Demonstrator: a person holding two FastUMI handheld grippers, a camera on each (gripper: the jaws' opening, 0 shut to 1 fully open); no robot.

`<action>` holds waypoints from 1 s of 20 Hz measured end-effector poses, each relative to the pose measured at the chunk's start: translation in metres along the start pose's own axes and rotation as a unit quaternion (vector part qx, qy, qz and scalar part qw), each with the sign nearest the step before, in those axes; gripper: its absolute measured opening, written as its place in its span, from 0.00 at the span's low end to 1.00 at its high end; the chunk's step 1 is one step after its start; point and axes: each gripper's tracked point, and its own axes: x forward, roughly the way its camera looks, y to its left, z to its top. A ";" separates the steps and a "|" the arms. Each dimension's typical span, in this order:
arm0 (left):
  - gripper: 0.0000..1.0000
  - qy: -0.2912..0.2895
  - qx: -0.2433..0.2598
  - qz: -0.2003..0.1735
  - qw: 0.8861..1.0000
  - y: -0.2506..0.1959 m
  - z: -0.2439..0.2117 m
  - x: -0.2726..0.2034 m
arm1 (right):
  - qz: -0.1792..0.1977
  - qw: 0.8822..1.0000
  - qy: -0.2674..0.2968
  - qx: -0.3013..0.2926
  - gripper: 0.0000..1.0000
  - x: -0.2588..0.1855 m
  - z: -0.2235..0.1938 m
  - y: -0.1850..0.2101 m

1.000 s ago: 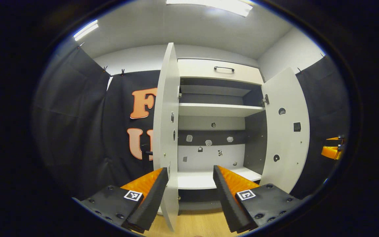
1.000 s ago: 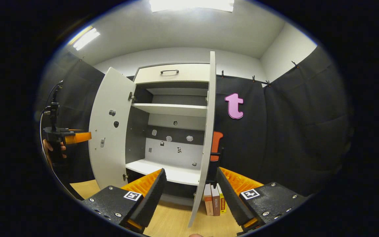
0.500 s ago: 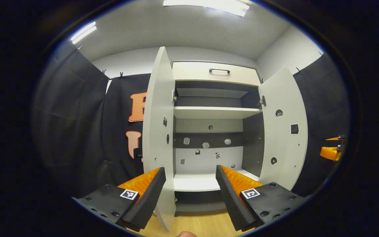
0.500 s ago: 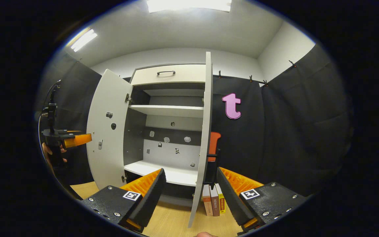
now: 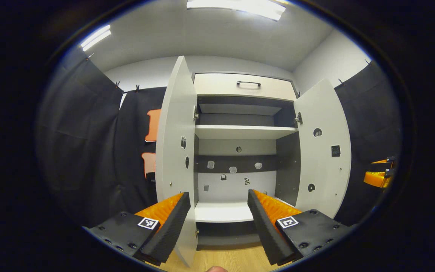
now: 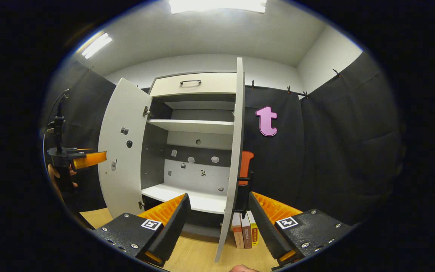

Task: Open the right door of the double-door shoe cabinet with the right hand, and open the left door with the left hand.

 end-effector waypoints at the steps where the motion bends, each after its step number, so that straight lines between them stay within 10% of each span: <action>1: 0.98 0.001 0.000 0.000 1.000 0.000 -0.001 0.001 | -0.002 1.000 0.000 -0.001 0.94 0.000 -0.001 -0.002; 20: 0.98 -0.013 0.013 0.001 1.000 -0.009 0.005 0.002 | -0.008 1.000 -0.015 -0.001 0.97 0.006 0.008 -0.001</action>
